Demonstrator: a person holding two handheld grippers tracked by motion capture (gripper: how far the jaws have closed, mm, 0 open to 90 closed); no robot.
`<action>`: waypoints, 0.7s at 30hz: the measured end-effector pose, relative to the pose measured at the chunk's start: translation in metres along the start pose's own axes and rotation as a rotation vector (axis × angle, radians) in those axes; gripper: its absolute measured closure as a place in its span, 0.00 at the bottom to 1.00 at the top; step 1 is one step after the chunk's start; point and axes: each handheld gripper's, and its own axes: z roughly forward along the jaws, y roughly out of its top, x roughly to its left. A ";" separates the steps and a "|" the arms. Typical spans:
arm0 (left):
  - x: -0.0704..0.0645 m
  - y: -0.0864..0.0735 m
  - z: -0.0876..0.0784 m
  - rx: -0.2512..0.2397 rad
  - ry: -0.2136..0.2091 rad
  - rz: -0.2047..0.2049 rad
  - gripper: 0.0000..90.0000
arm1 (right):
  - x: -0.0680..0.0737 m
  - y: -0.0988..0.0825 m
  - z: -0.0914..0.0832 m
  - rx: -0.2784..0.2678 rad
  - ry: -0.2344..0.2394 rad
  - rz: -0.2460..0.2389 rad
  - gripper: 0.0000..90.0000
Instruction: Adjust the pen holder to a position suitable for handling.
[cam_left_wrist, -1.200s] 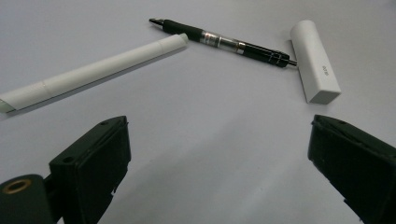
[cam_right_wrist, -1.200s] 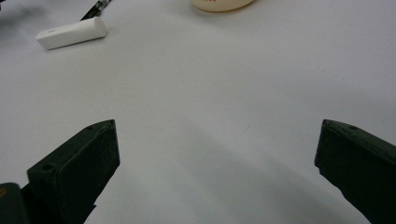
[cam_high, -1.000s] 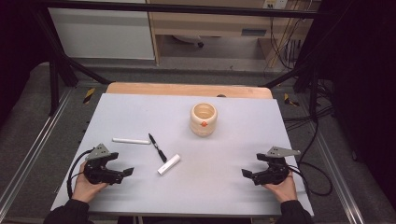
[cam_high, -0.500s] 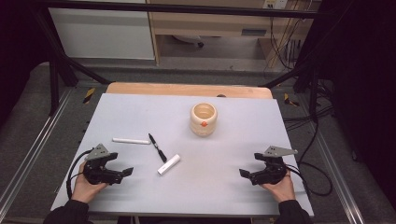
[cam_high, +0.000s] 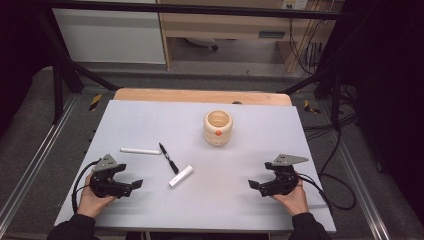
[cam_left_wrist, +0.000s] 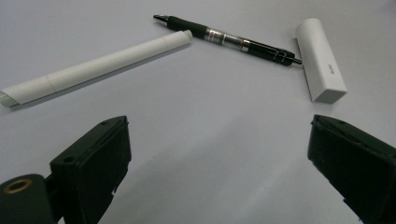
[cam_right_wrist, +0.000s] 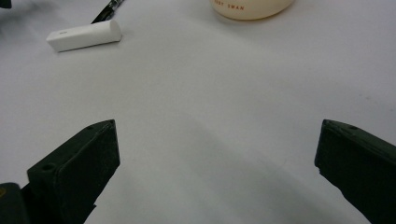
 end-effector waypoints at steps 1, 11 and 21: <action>0.000 0.000 0.000 0.000 0.001 -0.002 0.07 | 0.001 0.001 0.001 0.002 0.002 0.002 0.01; 0.000 0.000 0.001 0.002 0.005 -0.005 0.07 | 0.008 0.010 0.006 -0.004 0.010 -0.017 0.01; -0.001 0.000 0.001 0.002 0.006 -0.007 0.07 | 0.016 0.025 0.013 -0.002 0.013 -0.037 0.01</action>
